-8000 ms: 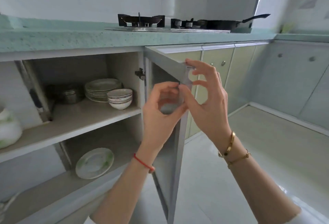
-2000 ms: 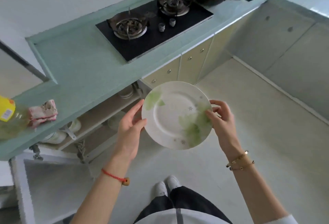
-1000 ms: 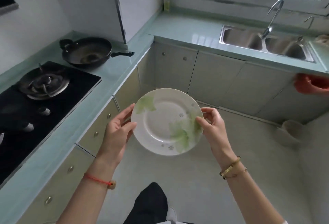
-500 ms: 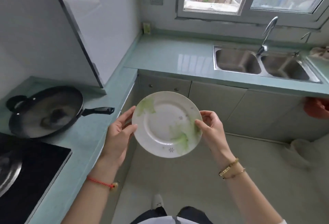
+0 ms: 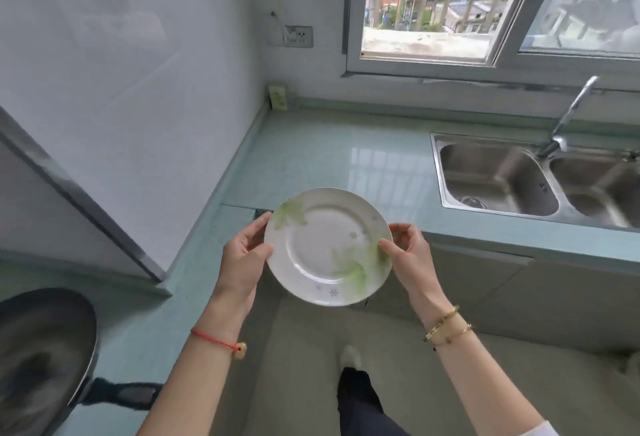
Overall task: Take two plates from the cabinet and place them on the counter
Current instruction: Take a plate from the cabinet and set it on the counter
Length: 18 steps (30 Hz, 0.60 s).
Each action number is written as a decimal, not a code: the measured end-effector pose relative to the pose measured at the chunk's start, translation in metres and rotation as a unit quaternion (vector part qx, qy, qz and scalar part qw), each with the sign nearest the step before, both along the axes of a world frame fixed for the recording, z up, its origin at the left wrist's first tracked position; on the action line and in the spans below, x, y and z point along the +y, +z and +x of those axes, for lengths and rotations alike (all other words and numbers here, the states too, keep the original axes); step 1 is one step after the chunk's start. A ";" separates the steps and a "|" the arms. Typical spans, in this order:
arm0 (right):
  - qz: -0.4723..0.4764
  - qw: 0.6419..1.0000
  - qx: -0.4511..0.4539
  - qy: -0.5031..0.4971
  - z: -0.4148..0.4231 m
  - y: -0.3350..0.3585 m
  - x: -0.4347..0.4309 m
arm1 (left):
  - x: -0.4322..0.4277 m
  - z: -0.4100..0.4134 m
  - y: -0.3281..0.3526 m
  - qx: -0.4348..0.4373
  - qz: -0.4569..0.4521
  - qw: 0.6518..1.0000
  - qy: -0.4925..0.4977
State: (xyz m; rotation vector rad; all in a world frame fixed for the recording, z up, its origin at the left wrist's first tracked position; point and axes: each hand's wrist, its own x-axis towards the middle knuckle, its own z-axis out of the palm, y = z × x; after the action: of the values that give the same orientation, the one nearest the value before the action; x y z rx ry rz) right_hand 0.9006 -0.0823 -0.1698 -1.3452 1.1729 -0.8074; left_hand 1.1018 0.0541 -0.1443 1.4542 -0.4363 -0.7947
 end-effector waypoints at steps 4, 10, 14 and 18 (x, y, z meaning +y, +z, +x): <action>0.004 1.000 0.017 0.020 0.045 0.000 -0.096 | -0.089 0.043 -0.003 0.010 0.006 1.000 0.015; 0.003 0.997 0.045 0.063 0.119 0.004 -0.225 | -0.208 0.113 -0.008 -0.011 0.038 0.999 0.028; 0.018 0.994 0.066 0.083 0.171 -0.001 -0.293 | -0.275 0.164 -0.017 -0.021 0.063 0.998 0.024; 0.036 0.993 0.077 0.080 0.226 -0.016 -0.351 | -0.337 0.217 -0.031 -0.031 0.106 0.994 0.012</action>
State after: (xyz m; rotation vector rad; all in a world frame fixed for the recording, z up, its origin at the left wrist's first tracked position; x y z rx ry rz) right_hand 1.1261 -0.4334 -0.1855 -1.4402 1.1847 -0.5500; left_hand 1.3184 -0.2828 -0.1755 1.6830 -0.3892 -0.7969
